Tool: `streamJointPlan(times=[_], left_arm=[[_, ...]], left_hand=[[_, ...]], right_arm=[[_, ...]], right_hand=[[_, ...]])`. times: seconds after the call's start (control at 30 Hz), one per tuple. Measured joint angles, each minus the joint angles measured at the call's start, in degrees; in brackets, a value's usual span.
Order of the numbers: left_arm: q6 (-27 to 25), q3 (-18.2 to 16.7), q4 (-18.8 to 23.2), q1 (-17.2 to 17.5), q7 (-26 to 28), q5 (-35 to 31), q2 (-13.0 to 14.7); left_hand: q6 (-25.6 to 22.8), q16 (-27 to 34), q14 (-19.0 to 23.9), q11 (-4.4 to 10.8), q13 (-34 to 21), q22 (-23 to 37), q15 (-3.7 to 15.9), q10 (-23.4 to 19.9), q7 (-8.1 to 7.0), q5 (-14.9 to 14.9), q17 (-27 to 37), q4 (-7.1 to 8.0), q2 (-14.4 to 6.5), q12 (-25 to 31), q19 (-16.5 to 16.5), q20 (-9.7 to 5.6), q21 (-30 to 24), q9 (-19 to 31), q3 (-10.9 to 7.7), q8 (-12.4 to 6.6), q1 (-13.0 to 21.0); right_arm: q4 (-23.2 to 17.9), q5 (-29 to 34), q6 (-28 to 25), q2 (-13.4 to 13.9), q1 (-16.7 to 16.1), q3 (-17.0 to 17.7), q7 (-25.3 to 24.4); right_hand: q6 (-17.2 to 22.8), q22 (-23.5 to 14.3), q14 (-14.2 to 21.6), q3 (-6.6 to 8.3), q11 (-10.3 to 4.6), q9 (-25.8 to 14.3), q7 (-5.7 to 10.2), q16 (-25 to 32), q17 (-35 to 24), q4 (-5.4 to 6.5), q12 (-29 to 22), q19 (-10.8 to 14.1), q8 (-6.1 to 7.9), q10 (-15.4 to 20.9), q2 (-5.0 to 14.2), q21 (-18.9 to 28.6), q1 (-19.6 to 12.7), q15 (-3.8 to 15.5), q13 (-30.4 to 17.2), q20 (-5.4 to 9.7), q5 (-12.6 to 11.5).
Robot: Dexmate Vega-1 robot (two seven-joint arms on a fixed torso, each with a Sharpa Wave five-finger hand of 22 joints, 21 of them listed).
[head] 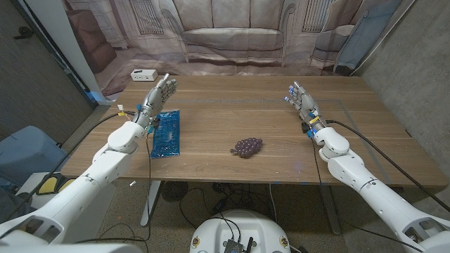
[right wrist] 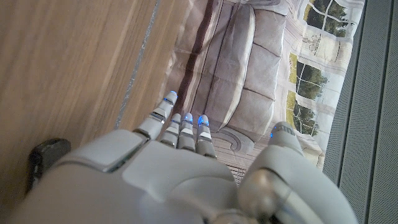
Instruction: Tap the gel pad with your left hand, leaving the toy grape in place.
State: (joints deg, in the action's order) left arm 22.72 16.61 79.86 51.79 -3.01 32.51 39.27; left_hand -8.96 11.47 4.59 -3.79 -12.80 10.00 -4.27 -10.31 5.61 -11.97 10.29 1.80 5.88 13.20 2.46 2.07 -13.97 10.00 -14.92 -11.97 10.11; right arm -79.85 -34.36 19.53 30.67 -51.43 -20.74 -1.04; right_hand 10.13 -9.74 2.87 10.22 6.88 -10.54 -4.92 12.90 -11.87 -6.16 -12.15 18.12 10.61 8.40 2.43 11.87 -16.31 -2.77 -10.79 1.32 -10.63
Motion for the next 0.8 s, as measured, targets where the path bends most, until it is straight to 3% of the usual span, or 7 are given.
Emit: streamJointPlan(times=[0.07,0.1,0.2,0.5,0.7,0.8], left_arm=[[0.2,0.0,0.0,0.0,0.6,-0.2,0.0],[0.4,-1.4,1.7,2.4,1.2,-0.5,1.2],[1.5,-1.8,2.0,3.0,2.2,-0.9,1.3],[3.5,-3.4,2.5,5.4,3.9,-2.6,2.2],[3.5,-4.1,3.1,6.2,5.5,-4.2,2.9],[3.3,-4.9,3.6,7.2,7.1,-5.9,4.1]], left_hand=[[-1.6,0.5,2.1,0.07,0.4,0.0,0.47,-2.0,-0.25,0.0,0.0,-0.19,0.0,0.5,2.6,-0.76,-0.3,0.0,0.55,0.00,0.0],[-2.9,0.8,3.8,0.24,0.7,0.0,0.79,-3.6,-0.43,0.0,-0.1,-0.30,0.0,1.0,4.6,-1.12,-0.7,0.0,0.78,0.00,0.0],[-5.7,0.9,7.5,0.67,1.1,0.0,1.48,-6.8,-0.60,0.0,-0.2,-0.53,0.2,1.7,8.5,-1.19,-0.9,0.0,1.01,-0.40,-0.2],[-6.7,0.9,8.6,0.75,1.4,0.0,1.83,-7.9,-0.81,0.0,-0.2,-0.77,0.2,1.6,9.7,-0.43,-0.9,0.3,1.24,-0.44,-0.2],[-8.7,0.9,10.9,2.43,1.6,0.0,2.54,-9.6,-1.30,0.0,-0.2,-0.94,0.1,1.9,11.5,-0.48,-0.9,0.3,1.41,-0.44,-0.1],[-9.8,0.9,12.2,1.95,1.6,0.0,2.40,-10.5,-0.99,0.0,-0.2,-1.00,-0.3,1.9,12.5,-0.21,-0.9,0.3,1.48,-0.44,0.3]], right_arm=[[0.1,0.0,0.0,0.0,0.1,-0.1,0.0],[0.2,0.3,0.2,0.0,0.2,-0.1,0.2],[0.5,0.3,0.2,-0.1,0.4,-0.2,0.3],[1.0,0.3,0.5,-0.3,0.8,-0.4,1.0],[1.0,0.3,0.5,-0.3,0.8,-0.4,1.0],[1.0,0.4,0.5,-0.2,0.8,-0.4,0.9]], right_hand=[[0.0,0.0,0.0,0.00,0.00,0.0,0.00,0.0,0.0,0.00,0.0,0.0,0.00,0.0,0.00,0.0,0.0,0.00,0.0,0.00,0.0],[0.0,0.0,0.0,0.00,0.00,0.0,0.00,0.0,0.0,0.00,0.0,0.0,0.00,0.0,0.00,0.0,0.0,0.00,0.0,0.00,0.0],[0.2,0.0,0.0,0.00,0.00,0.0,0.22,0.0,0.0,0.00,0.0,0.0,0.00,0.0,0.00,0.0,0.0,0.00,0.0,0.00,0.0],[0.2,0.0,0.0,0.00,-0.01,0.0,0.22,0.0,0.0,0.00,0.0,-0.2,0.22,0.0,0.00,-0.2,0.0,0.01,0.0,-0.21,0.0],[0.2,0.0,0.0,0.00,-0.01,0.0,0.19,0.0,0.0,0.00,0.0,-0.2,0.21,0.0,0.30,-0.2,-0.3,0.01,0.0,-0.20,0.0],[0.5,0.0,0.0,0.00,-0.01,0.0,0.33,0.0,0.0,0.00,0.0,-0.2,0.21,0.0,0.30,-0.2,-0.3,0.01,0.0,-0.21,0.0]])
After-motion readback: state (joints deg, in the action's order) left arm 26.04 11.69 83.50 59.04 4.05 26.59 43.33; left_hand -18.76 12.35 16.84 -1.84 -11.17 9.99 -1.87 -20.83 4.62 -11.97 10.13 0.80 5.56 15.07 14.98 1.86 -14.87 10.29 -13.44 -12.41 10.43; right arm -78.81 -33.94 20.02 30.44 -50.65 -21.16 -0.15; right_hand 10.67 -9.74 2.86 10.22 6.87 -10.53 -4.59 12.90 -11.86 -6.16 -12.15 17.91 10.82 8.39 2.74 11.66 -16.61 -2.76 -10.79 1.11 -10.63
